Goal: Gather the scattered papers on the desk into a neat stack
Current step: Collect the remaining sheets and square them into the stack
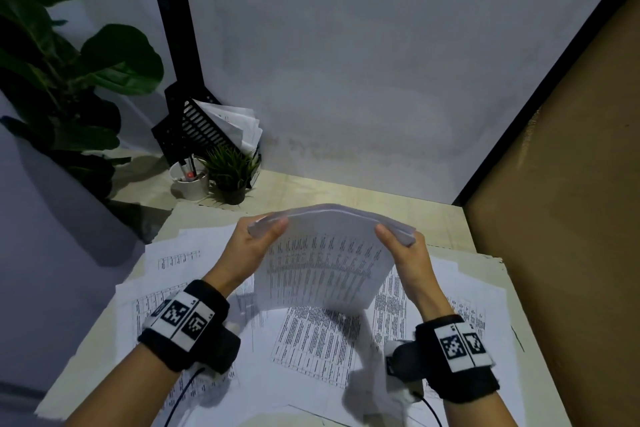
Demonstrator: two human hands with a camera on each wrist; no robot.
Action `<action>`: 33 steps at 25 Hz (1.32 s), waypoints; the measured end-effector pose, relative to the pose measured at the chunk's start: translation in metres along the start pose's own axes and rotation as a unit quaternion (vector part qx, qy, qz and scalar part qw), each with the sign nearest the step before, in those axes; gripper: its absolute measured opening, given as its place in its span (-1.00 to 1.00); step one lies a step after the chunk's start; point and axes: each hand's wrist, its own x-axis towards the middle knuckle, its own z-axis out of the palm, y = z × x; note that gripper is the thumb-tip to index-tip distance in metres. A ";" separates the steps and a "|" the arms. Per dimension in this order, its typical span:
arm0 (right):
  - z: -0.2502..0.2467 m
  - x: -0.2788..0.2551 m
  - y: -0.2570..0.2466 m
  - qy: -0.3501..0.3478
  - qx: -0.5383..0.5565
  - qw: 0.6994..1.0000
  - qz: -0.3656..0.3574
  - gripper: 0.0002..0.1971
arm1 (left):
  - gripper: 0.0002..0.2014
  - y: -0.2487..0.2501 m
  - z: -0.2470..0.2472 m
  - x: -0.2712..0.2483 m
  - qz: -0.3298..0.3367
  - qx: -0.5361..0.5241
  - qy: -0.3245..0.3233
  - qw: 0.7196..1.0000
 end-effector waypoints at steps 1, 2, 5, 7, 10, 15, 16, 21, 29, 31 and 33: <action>0.002 0.000 -0.003 0.000 0.003 1.000 0.001 -0.71 | -0.44 0.001 -0.001 0.001 0.003 -0.006 0.010 1.000; 0.003 0.000 -0.004 0.000 -0.001 1.000 0.002 -0.61 | -0.37 0.002 -0.002 0.002 0.005 -0.012 0.018 1.000; 0.006 0.003 -0.006 0.004 0.008 1.000 -0.012 -0.54 | -0.33 0.004 -0.001 0.004 0.010 -0.023 0.026 0.999; 0.009 0.005 -0.005 0.014 0.007 1.000 -0.017 -0.40 | -0.26 0.002 0.001 0.004 0.025 -0.036 0.020 0.999; 0.012 0.008 0.000 0.053 0.014 0.998 -0.013 -0.27 | -0.36 -0.003 0.006 0.005 0.043 -0.052 0.036 0.997; 0.009 0.008 0.000 0.066 0.020 0.996 -0.050 -0.66 | -0.52 -0.006 0.007 0.008 0.076 -0.056 0.058 0.994; 0.009 0.009 -0.001 0.062 0.018 0.996 -0.058 -0.67 | -0.50 -0.006 0.008 0.008 0.075 -0.054 0.063 0.994; 0.006 0.010 0.002 0.060 0.017 0.995 -0.082 -0.69 | -0.56 -0.005 0.012 0.012 0.073 -0.061 0.081 0.992; 0.014 0.005 0.045 0.079 -0.132 0.988 0.012 -0.93 | -0.42 -0.046 0.015 0.005 0.073 0.053 0.031 0.995; 0.014 0.010 0.032 0.114 -0.112 0.987 0.010 -0.83 | -0.39 -0.049 0.006 0.009 0.054 0.041 0.043 0.997; 0.010 0.016 0.013 0.115 -0.082 0.990 -0.007 -0.81 | -0.38 -0.044 -0.006 0.012 0.026 0.037 0.045 0.998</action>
